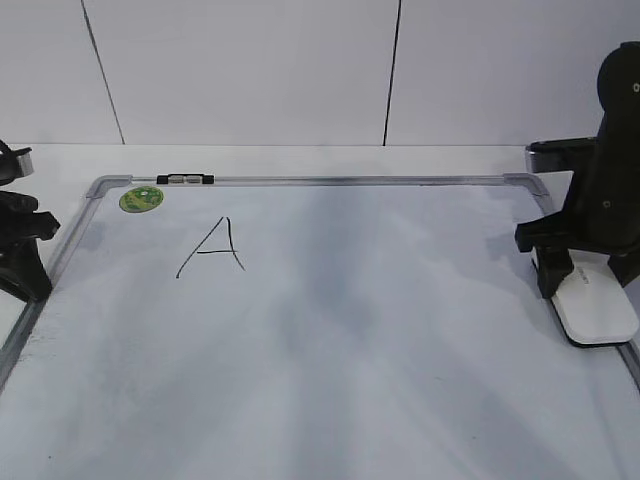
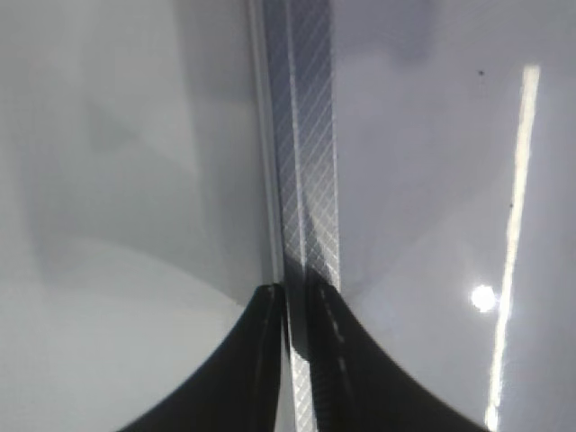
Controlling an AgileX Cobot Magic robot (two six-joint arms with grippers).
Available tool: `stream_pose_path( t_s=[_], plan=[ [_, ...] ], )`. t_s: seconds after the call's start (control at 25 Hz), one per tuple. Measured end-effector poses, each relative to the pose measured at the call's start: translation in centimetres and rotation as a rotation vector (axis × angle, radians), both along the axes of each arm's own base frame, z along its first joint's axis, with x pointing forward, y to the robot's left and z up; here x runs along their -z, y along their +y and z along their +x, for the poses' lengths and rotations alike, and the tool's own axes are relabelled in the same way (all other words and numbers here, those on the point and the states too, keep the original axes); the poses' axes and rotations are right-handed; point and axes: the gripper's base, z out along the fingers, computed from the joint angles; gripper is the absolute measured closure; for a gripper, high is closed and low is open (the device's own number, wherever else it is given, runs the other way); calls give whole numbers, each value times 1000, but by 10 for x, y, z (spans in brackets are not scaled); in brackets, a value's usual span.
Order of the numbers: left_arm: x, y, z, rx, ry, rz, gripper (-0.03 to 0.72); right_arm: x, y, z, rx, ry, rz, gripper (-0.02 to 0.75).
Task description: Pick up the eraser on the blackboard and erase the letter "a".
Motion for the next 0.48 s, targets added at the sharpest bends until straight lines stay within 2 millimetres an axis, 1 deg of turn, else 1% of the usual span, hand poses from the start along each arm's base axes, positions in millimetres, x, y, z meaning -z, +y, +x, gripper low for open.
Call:
stream_pose_path(
  t_s=[0.48],
  plan=[
    [0, 0, 0, -1, 0, -1, 618, 0, 0, 0, -1, 0, -1, 166]
  ],
)
